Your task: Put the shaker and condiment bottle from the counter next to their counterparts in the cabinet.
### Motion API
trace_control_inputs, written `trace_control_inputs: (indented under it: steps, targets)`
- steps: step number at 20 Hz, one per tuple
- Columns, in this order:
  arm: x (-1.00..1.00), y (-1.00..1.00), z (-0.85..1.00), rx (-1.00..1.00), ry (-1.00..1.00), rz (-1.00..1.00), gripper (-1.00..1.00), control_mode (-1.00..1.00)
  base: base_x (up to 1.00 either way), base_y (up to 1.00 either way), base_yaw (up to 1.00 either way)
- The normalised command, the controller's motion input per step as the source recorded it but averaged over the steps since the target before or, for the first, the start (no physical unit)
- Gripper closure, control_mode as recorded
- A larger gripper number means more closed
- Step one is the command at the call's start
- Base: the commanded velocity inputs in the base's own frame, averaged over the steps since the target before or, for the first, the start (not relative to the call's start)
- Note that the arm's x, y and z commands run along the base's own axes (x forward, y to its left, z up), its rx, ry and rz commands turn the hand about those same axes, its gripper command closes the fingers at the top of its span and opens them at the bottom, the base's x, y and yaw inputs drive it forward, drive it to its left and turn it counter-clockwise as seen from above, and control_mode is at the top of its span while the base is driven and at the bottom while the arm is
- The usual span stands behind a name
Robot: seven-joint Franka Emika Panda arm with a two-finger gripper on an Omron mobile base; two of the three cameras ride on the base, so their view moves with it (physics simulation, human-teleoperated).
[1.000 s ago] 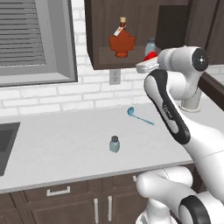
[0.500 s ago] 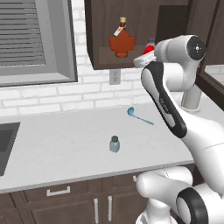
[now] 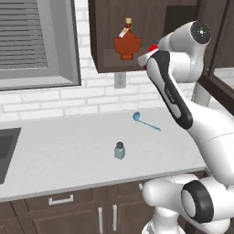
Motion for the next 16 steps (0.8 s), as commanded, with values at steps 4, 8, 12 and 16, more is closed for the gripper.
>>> trace_control_inputs:
  steps: [4,8,12,16]
  targets:
    - [0.32,0.07,0.00,0.00,0.03,0.02,1.00,-1.00,0.00,0.00,0.00]
    - [0.27,0.10,0.00,0.00,0.00,0.01,1.00,-1.00,0.00,0.00,0.00]
    - [0.19,0.08,0.00,0.00,0.00,0.01,1.00,-1.00,0.00,0.00,0.00]
    - [0.10,0.08,0.00,-0.04,0.00,0.00,1.00,-1.00,0.00,0.00,0.00]
